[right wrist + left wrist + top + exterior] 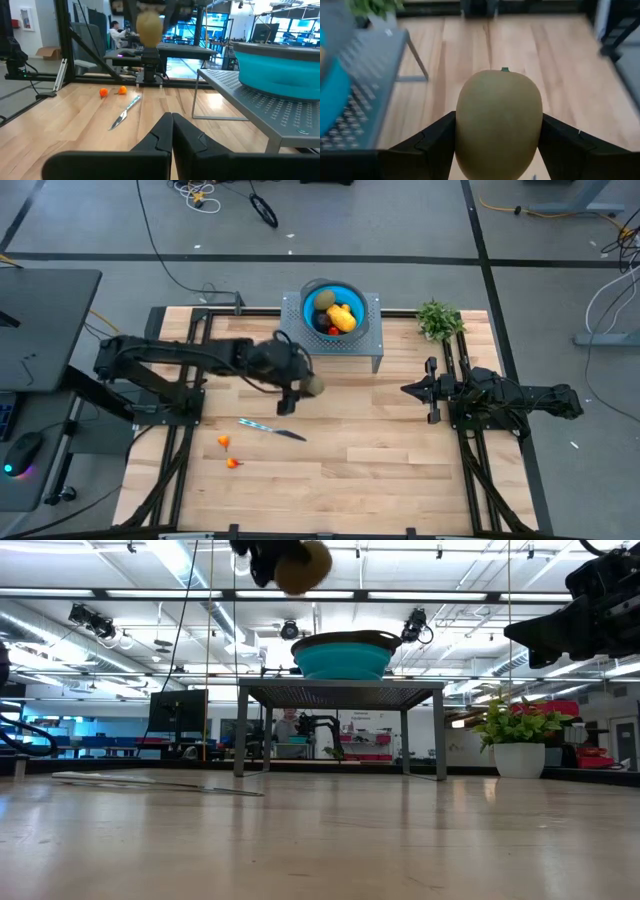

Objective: Pick & Place Fruit
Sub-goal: Put the kiwi into the blue bin

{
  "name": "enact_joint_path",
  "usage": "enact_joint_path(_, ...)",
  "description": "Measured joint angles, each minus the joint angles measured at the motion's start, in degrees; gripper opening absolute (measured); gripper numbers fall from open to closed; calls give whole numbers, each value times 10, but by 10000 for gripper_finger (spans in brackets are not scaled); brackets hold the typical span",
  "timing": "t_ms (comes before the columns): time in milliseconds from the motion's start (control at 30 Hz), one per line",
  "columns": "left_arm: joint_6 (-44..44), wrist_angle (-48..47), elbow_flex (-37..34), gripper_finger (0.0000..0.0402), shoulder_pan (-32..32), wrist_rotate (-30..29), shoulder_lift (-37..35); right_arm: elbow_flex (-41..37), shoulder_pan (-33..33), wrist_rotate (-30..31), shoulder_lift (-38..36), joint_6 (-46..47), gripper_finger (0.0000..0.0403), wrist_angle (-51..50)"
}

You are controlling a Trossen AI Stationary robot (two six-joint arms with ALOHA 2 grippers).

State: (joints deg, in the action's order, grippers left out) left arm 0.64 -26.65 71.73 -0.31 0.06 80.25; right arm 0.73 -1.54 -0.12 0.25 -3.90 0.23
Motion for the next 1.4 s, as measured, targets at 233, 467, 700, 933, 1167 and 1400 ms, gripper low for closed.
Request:
enact_joint_path(233,13,7,14,249,53,25,-72,0,0,0,0,0,7,0)
enact_joint_path(467,18,-4,13,249,91,21,-126,0,0,0,0,0,7,0)
enact_joint_path(700,18,-10,13,249,106,7,-136,0,0,0,0,0,7,0)
enact_joint_path(933,15,-4,13,249,121,-18,-126,0,0,0,0,0,7,0)
enact_joint_path(1167,11,37,13,249,165,-19,-95,0,0,-1,0,0,7,0)
enact_joint_path(1400,8,45,13,249,194,-20,-85,0,0,0,0,0,7,1)
